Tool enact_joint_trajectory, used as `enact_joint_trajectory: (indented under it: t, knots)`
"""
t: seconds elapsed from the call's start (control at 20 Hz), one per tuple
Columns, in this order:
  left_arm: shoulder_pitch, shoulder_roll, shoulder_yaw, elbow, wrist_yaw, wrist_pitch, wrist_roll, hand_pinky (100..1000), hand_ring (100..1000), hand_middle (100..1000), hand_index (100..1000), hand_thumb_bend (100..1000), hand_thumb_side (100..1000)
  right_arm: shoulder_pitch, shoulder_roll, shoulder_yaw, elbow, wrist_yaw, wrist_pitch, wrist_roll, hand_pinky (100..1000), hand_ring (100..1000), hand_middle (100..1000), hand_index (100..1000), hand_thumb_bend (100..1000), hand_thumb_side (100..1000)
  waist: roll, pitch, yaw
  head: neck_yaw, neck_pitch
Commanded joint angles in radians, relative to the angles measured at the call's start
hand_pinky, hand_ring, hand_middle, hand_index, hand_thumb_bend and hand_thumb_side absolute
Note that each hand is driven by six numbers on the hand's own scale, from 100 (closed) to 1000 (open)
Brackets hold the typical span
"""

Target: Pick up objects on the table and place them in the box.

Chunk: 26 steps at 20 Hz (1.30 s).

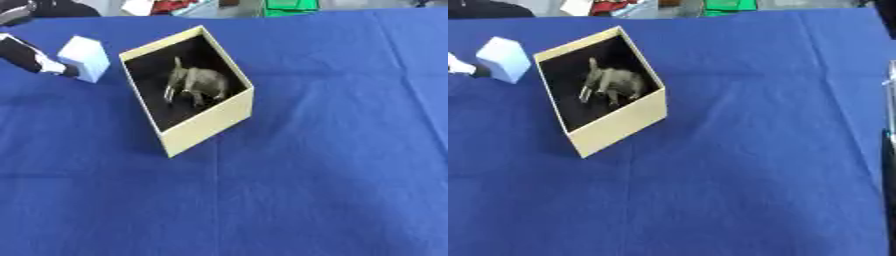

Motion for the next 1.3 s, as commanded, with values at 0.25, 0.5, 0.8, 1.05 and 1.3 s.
enact_joint_trajectory:
  t: [0.25,0.5,0.8,1.05,1.3]
  knots:
    - [-0.032,0.049,0.028,0.050,-0.055,-0.061,-0.014,854,933,911,956,648,476,-0.024,-0.028,-0.004,-0.005,-0.006,-0.001,0.003,874,953,751,951,100,795,0.005,-0.011,-0.011,0.017,-0.028]
    - [-0.039,0.045,0.034,0.079,-0.073,-0.070,-0.011,849,928,911,954,606,454,-0.034,-0.031,-0.002,-0.004,-0.010,-0.002,0.005,874,954,751,951,100,796,0.010,0.001,-0.020,0.032,-0.042]
    - [-0.048,0.049,0.042,0.104,-0.080,-0.078,-0.009,849,928,915,956,542,365,-0.052,-0.038,0.003,-0.002,-0.016,-0.005,0.011,874,954,749,951,100,799,0.022,0.022,-0.038,0.059,-0.069]
    - [-0.053,0.055,0.046,0.109,-0.085,-0.085,0.022,845,920,905,948,498,315,-0.060,-0.048,0.002,0.006,-0.026,-0.005,0.012,874,955,747,949,100,802,0.028,0.038,-0.043,0.066,-0.076]
    - [-0.058,0.063,0.048,0.118,-0.099,-0.084,0.023,847,924,912,949,490,294,-0.067,-0.053,0.003,0.009,-0.033,-0.007,0.014,875,955,746,949,100,802,0.033,0.048,-0.048,0.069,-0.082]
